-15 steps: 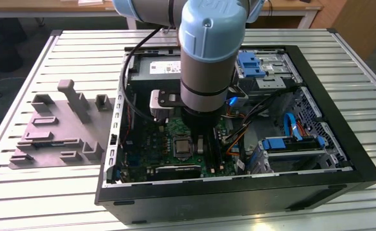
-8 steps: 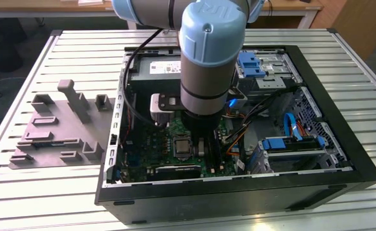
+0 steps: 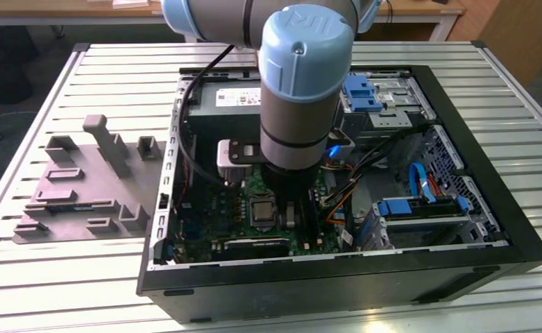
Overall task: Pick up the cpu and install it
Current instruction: 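Install the first cpu locking lever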
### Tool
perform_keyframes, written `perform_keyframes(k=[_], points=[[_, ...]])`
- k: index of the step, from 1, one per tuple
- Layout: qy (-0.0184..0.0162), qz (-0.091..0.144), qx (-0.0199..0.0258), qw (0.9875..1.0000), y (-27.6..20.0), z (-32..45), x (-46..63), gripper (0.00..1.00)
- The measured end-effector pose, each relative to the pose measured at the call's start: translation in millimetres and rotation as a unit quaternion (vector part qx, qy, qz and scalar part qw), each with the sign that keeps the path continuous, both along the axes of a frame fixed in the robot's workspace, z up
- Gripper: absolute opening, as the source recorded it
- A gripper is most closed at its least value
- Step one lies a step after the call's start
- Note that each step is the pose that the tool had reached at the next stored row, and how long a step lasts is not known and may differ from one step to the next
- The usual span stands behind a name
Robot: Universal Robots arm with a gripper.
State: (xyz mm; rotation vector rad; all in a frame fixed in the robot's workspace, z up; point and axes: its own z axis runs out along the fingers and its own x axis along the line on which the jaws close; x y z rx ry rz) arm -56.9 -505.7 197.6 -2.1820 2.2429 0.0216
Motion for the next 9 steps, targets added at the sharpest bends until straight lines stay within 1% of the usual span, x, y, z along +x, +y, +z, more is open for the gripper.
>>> perform_keyframes(k=[4,9], points=[[0.0,0.003,0.0,1.0,-0.4,-2.1,0.0,0.11],[0.0,0.005,-0.0001,1.0,-0.4,-2.3,0.0,0.11]])
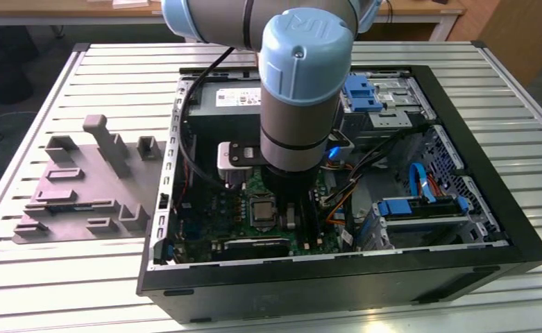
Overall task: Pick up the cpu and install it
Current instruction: 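Install the first cpu locking lever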
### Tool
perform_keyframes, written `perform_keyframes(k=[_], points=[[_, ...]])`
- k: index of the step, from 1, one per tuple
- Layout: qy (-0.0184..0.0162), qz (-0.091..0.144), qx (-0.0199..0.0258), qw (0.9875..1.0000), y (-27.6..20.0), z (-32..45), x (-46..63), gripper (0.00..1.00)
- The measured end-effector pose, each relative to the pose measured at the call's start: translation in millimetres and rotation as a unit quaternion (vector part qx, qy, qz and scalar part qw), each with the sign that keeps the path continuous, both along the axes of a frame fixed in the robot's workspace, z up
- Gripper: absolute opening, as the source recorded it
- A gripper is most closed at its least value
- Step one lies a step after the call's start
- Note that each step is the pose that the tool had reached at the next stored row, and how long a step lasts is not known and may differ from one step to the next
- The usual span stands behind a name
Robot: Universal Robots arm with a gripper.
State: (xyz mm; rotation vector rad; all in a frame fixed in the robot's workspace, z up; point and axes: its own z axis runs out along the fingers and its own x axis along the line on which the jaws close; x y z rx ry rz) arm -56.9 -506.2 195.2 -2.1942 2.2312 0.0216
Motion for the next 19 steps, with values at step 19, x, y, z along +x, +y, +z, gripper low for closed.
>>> perform_keyframes(k=[19], points=[[0.0006,0.0,0.0,1.0,0.0,-5.1,0.2,0.11]])
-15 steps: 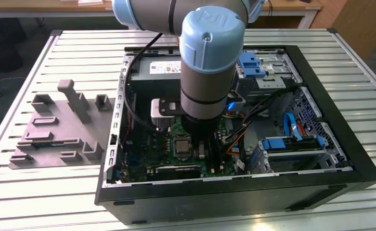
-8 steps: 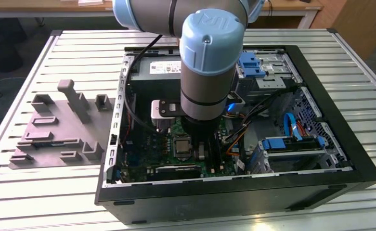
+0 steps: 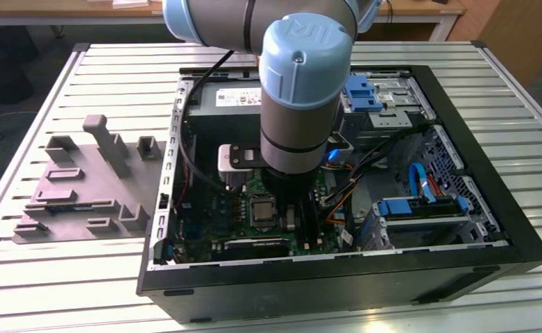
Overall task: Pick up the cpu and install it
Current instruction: 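Install the first cpu locking lever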
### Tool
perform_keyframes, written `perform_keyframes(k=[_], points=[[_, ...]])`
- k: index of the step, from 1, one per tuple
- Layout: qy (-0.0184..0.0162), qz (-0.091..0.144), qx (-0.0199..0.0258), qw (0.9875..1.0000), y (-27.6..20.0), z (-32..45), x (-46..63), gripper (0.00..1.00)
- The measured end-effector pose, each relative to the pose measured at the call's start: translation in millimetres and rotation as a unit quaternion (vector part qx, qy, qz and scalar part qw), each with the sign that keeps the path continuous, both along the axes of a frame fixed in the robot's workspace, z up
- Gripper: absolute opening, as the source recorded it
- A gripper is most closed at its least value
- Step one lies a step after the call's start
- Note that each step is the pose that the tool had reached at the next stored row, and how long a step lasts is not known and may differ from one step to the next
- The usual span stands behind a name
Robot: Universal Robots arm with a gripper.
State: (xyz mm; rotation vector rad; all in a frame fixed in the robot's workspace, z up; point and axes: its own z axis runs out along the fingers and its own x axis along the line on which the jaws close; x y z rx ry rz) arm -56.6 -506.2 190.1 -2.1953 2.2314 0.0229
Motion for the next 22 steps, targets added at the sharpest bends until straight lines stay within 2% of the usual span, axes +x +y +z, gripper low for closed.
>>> perform_keyframes(k=[22], points=[[-0.0004,0.003,0.0002,1.0,0.0,-2.3,2.9,0.11]])
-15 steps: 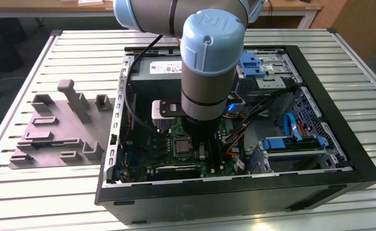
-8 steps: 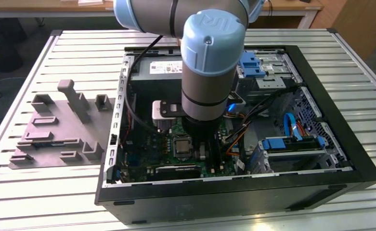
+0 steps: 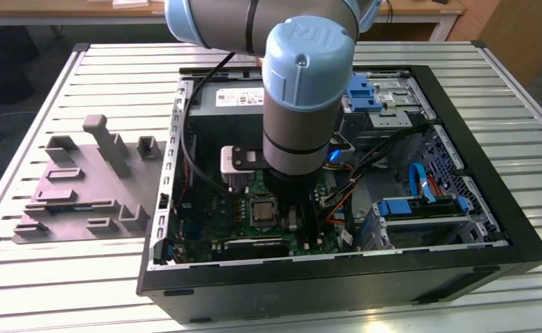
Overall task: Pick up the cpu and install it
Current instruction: 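Install the first cpu locking lever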
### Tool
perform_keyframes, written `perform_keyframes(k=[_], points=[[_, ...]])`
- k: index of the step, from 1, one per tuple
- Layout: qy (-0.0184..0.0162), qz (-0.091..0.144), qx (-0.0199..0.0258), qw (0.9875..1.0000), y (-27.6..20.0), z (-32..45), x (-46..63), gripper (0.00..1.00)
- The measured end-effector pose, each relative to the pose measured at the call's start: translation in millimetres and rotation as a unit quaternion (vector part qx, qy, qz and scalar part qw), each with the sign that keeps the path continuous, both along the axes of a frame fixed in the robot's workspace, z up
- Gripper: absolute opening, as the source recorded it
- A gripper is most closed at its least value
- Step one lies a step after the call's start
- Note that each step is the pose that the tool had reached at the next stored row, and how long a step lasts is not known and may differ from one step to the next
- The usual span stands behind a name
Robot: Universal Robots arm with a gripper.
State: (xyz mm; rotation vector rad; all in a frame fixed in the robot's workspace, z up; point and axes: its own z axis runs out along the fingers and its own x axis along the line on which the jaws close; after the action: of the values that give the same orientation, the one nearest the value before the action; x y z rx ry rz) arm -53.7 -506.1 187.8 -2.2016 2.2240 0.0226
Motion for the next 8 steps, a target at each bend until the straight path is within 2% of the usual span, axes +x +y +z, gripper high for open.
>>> perform_keyframes(k=[3,8], points=[[0.0,0.0,0.0001,1.0,-0.1,-0.4,0.1,0.11],[-0.0001,0.0,0.0032,1.0,0.0,1.3,0.1,0.11]])
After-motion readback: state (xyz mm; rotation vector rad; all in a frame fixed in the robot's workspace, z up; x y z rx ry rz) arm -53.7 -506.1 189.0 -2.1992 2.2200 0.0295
